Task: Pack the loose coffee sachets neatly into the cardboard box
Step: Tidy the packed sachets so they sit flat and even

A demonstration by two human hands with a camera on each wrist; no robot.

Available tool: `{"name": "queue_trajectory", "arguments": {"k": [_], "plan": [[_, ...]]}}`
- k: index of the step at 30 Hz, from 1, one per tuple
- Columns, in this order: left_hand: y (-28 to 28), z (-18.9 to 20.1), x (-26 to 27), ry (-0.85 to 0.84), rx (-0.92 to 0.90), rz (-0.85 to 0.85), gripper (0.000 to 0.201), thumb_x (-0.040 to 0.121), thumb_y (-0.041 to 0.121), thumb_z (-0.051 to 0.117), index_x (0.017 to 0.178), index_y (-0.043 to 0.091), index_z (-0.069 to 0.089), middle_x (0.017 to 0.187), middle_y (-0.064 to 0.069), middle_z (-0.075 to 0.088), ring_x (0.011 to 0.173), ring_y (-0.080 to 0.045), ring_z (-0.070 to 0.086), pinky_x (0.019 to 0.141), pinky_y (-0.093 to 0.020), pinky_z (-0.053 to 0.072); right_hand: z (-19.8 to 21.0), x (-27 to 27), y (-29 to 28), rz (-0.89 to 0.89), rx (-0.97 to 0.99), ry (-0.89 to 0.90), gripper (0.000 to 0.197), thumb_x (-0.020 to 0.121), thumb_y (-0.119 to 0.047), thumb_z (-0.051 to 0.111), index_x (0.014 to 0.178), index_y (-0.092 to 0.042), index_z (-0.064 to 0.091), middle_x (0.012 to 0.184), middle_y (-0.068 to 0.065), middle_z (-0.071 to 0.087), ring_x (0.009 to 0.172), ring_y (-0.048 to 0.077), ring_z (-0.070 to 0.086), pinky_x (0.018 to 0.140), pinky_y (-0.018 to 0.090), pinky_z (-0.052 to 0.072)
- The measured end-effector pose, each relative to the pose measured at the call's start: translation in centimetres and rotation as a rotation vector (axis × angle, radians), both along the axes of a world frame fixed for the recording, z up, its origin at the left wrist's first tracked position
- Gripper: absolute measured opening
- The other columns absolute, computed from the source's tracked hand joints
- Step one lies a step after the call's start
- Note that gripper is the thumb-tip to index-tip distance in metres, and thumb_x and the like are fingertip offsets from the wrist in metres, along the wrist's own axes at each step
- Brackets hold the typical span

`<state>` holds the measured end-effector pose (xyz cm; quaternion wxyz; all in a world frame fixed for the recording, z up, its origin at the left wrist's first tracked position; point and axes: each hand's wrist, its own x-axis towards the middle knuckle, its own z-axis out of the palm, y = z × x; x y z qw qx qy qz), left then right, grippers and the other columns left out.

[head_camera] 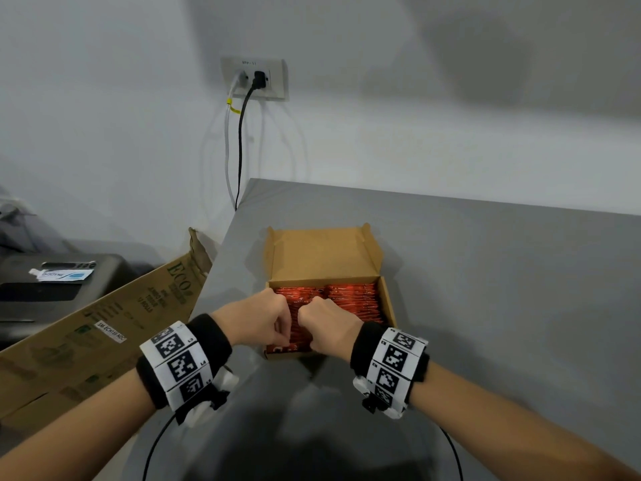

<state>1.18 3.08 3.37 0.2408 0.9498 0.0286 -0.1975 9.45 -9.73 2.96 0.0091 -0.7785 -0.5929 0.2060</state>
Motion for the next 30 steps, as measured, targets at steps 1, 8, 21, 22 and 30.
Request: {"name": "queue_trajectory", "arguments": {"k": [1,8,21,22,30], "plan": [[-0.2,-0.1,0.1,-0.007,0.007,-0.007,0.008,0.081,0.015,0.067,0.084,0.012,0.075,0.083,0.008,0.068,0.07,0.002,0.055,0.065,0.0,0.04,0.1,0.3,-0.1,-0.028,0.004,0.038,0.01,0.08,0.003,0.058,0.09,0.004,0.061,0.099,0.02,0.062,0.092,0.035,0.06,0.069,0.03,0.042],[-1.4,-0.8,0.4,-0.021,0.169,-0.043,0.015,0.082,0.012,0.059,0.076,0.009,0.072,0.083,-0.002,0.07,0.068,-0.009,0.052,0.063,-0.012,0.041,0.0,1.3,-0.8,-0.11,-0.001,0.169,0.012,0.078,0.002,0.063,0.084,-0.001,0.072,0.09,0.013,0.071,0.084,0.025,0.065,0.071,0.025,0.048],[-1.0,-0.9,0.7,0.015,0.104,-0.045,0.009,0.08,0.013,0.065,0.082,0.012,0.074,0.088,0.001,0.071,0.079,-0.01,0.061,0.074,-0.017,0.049,-1.4,2.2,-1.7,-0.123,0.023,0.227,0.007,0.078,-0.006,0.07,0.084,-0.005,0.073,0.09,0.008,0.071,0.082,0.021,0.064,0.075,0.025,0.049],[-1.2,-1.2,0.5,0.004,0.111,-0.054,0.011,0.081,0.012,0.062,0.08,0.012,0.074,0.087,0.001,0.071,0.078,-0.012,0.061,0.071,-0.016,0.048,-1.4,2.3,-1.9,-0.116,0.038,0.234,0.008,0.078,-0.008,0.071,0.085,-0.005,0.073,0.09,0.007,0.072,0.082,0.019,0.065,0.076,0.024,0.05],[0.0,-1.9,-0.7,-0.154,0.011,-0.054,0.014,0.082,0.03,0.068,0.093,0.021,0.073,0.098,0.009,0.067,0.086,-0.002,0.059,0.079,-0.015,0.048,0.2,9.4,-7.0,-0.33,0.092,0.271,0.008,0.074,-0.014,0.077,0.082,-0.012,0.076,0.071,-0.012,0.065,0.059,-0.009,0.057,0.062,0.003,0.042]]}}
